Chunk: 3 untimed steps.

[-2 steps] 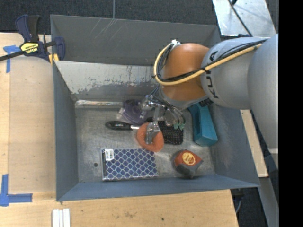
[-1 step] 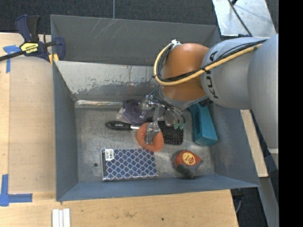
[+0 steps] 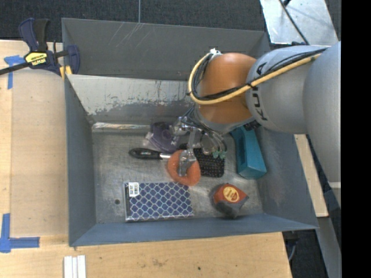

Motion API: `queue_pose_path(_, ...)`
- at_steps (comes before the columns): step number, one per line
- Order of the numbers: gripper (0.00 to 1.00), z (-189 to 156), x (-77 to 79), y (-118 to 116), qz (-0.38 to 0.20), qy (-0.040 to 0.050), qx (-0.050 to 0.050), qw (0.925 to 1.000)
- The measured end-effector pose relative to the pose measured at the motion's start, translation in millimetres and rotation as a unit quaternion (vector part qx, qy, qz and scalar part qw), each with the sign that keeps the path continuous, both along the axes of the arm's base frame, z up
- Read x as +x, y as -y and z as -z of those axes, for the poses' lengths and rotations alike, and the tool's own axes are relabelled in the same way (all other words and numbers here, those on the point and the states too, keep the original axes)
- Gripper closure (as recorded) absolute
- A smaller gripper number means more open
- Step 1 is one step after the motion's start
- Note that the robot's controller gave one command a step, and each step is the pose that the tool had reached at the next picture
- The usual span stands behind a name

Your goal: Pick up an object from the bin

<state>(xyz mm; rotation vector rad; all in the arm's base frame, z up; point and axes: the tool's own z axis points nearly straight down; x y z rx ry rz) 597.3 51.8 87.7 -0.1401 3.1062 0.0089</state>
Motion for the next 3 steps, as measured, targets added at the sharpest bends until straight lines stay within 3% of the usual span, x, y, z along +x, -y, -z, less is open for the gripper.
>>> queue_pose_path(3, 1.0, 0.0, 0.1, 0.0, 0.0, 0.0001, 0.0, 1.0)
